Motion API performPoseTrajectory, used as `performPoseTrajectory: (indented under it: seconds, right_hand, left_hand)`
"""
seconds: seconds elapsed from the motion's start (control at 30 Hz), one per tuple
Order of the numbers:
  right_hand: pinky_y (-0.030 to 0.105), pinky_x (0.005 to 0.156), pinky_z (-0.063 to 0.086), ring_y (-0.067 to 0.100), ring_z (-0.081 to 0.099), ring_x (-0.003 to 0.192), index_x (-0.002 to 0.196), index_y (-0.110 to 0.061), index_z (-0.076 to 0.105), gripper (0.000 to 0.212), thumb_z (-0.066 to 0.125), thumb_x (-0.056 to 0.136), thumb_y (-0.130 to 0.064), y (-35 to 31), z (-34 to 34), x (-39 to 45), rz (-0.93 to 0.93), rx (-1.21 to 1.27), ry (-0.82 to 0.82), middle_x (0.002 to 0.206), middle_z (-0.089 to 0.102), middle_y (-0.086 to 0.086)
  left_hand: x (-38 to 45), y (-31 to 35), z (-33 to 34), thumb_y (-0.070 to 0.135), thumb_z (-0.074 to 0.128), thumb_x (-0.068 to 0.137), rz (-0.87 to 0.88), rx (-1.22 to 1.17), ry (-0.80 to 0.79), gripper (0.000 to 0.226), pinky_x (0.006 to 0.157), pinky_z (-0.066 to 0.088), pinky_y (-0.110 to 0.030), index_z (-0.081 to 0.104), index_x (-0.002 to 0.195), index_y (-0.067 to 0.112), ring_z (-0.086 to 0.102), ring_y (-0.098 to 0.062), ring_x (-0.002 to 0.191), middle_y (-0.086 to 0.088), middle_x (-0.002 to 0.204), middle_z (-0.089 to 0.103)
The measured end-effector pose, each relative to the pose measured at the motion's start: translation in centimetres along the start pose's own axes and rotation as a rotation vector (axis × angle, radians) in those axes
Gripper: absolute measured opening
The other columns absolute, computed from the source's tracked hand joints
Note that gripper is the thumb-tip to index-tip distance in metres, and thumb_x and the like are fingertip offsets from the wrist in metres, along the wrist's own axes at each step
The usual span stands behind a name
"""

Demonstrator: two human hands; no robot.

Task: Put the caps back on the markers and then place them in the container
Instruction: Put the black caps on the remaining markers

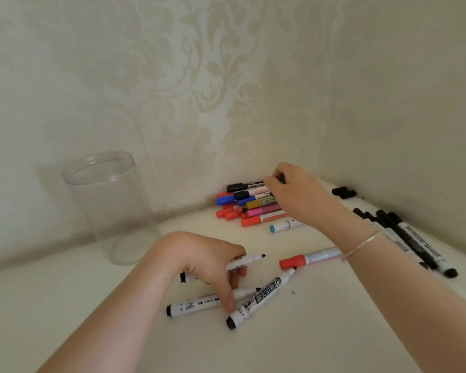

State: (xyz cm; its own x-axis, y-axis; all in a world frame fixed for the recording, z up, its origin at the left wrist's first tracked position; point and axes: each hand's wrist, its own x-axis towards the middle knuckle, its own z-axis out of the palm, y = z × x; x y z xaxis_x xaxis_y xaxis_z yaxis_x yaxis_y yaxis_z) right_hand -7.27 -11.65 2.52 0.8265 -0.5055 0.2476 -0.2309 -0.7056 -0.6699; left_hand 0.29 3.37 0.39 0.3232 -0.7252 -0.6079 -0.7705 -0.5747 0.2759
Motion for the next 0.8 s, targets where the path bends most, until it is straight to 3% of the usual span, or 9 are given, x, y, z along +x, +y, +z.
performPoseTrajectory:
  seconds: [0.17,0.33,0.47,0.57,0.67,0.73,0.8]
  right_hand:
    - [0.019,0.043,0.03,0.011,0.037,0.052,0.086,-0.009,0.047,0.022,0.043,0.099,-0.027,0.1,0.5,-1.5,0.001,0.018,0.0,0.063,0.044,0.0]
    - [0.02,0.044,0.029,0.012,0.036,0.052,0.091,-0.008,0.046,0.019,0.046,0.097,-0.026,1.1,0.4,-2.3,-0.001,0.092,0.122,0.063,0.043,0.0]
    - [0.019,0.047,0.033,0.011,0.039,0.052,0.091,-0.014,0.043,0.02,0.056,0.093,-0.03,2.6,0.6,-1.9,0.071,0.274,0.214,0.066,0.046,0.0]
    - [0.023,0.049,0.037,0.011,0.042,0.048,0.088,-0.02,0.043,0.024,0.063,0.089,-0.031,3.7,0.5,-1.3,0.196,0.542,0.282,0.066,0.049,0.003]
    - [0.029,0.055,0.044,0.014,0.044,0.042,0.094,-0.018,0.041,0.031,0.069,0.085,-0.028,4.5,0.3,-0.9,0.263,0.75,0.319,0.057,0.052,0.006]
    - [0.036,0.061,0.045,0.019,0.046,0.046,0.09,-0.019,0.04,0.032,0.071,0.083,-0.025,5.0,0.1,-0.6,0.269,0.817,0.349,0.061,0.056,0.009]
    - [0.036,0.059,0.046,0.021,0.046,0.048,0.087,-0.019,0.041,0.032,0.072,0.083,-0.023,5.5,-0.1,-0.4,0.276,0.826,0.373,0.069,0.058,0.013]
  left_hand:
    - [0.3,-0.2,0.6,0.034,0.078,0.075,0.033,-0.033,0.124,0.028,0.055,0.037,-0.015,0.058,0.095,0.028,0.052,-0.002,0.072,0.017,0.084,0.057]
    - [0.1,-0.6,-0.5,0.033,0.075,0.077,0.137,-0.282,0.378,0.02,0.05,0.034,-0.015,0.057,0.083,0.027,0.047,0.001,0.057,0.015,0.074,0.055]
    - [0.0,0.0,-2.0,0.016,0.063,0.087,0.284,-0.634,0.497,0.01,0.046,0.029,-0.02,0.057,0.095,0.018,0.051,0.001,0.045,0.002,0.077,0.073]
    - [1.1,0.4,-2.6,0.013,0.059,0.09,0.319,-0.849,0.553,0.008,0.043,0.037,-0.015,0.061,0.098,0.014,0.058,0.0,0.048,0.005,0.064,0.07]
    - [2.8,0.6,-2.9,0.015,0.062,0.089,0.342,-1.006,0.513,0.008,0.052,0.046,-0.015,0.066,0.096,0.017,0.064,-0.006,0.058,0.001,0.08,0.074]
    - [3.8,1.0,-2.9,0.014,0.064,0.088,0.377,-1.055,0.484,0.006,0.059,0.051,-0.019,0.067,0.093,0.016,0.065,-0.01,0.06,-0.005,0.093,0.075]
    - [4.6,1.6,-2.8,0.012,0.063,0.088,0.402,-1.093,0.472,0.005,0.062,0.053,-0.02,0.067,0.091,0.013,0.064,-0.01,0.057,-0.006,0.091,0.075]
